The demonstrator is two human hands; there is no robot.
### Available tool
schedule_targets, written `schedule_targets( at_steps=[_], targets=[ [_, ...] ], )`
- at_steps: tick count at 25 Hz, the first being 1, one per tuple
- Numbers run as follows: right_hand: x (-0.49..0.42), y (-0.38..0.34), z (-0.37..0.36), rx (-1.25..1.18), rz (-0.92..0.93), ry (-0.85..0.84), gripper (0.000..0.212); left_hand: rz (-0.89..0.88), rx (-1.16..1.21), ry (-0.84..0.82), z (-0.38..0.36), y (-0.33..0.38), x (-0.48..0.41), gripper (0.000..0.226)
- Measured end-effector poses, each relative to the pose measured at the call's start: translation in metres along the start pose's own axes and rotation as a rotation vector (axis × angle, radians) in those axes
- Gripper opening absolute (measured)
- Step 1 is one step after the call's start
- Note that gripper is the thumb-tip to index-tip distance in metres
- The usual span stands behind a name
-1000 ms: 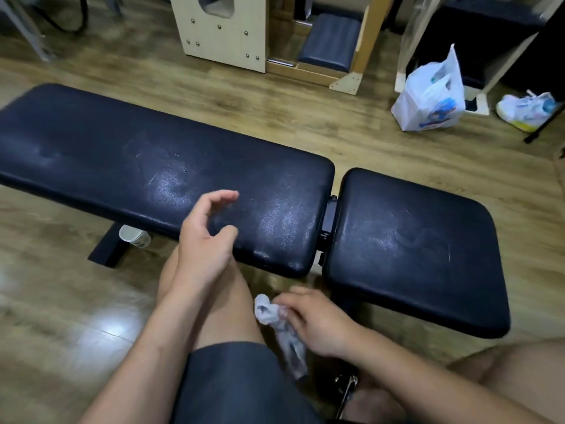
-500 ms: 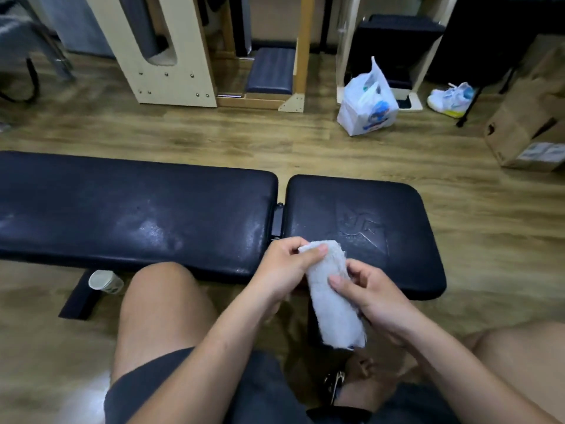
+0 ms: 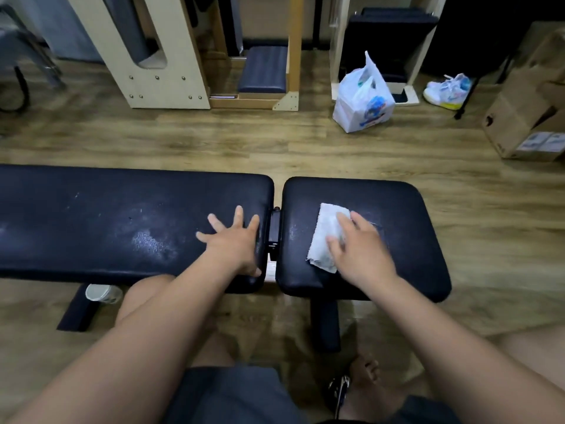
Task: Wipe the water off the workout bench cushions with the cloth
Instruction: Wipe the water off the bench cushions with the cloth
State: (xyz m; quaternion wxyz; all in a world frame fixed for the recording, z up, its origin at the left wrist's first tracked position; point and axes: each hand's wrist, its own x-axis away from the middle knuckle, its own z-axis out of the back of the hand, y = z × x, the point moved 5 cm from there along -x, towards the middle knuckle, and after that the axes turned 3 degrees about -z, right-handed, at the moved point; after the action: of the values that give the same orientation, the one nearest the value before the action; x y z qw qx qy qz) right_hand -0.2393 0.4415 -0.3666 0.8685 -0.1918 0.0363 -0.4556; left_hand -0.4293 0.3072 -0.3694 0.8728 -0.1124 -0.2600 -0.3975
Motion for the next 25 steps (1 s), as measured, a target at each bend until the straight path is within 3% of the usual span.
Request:
schedule_targets(
  at_steps=[2, 5, 10, 13, 16, 18, 23, 25],
  targets=[
    [-0.004, -0.011, -0.032, 0.177, 0.033, -0.127, 0.059, 0.022, 0.013, -0.078, -0.004, -0.009, -0.01, 0.131],
    [-0.01, -0.014, -0.054, 0.316, 0.043, -0.113, 0.062, -0.012, 0.041, -0.123, -0.003, -0.014, -0.025, 0.14],
    [0.004, -0.053, -0.065, 0.423, 0.361, -0.151, 0.068, -0.034, 0.015, -0.157, 0.0, -0.015, -0.033, 0.145],
    [-0.062, -0.06, -0.066, 0.524, 0.299, -0.19, 0.065, -0.031, 0.019, -0.197, 0.002, -0.015, -0.034, 0.146],
    [-0.149, -0.071, -0.063, 0.441, 0.151, -0.214, 0.062, -0.028, 0.05, -0.215, 0.005, -0.014, -0.035, 0.147],
    [-0.173, -0.077, -0.059, 0.417, 0.161, -0.2, 0.056, -0.025, 0.059, -0.213, 0.004, -0.014, -0.035, 0.147],
    [-0.096, -0.087, -0.062, 0.552, 0.651, -0.138, 0.061, -0.027, 0.076, -0.2, 0.001, -0.015, -0.04, 0.149],
    [-0.086, -0.084, -0.06, 0.602, 0.672, -0.164, 0.063, -0.024, 0.072, -0.196, -0.001, -0.014, -0.04, 0.149]
  ],
)
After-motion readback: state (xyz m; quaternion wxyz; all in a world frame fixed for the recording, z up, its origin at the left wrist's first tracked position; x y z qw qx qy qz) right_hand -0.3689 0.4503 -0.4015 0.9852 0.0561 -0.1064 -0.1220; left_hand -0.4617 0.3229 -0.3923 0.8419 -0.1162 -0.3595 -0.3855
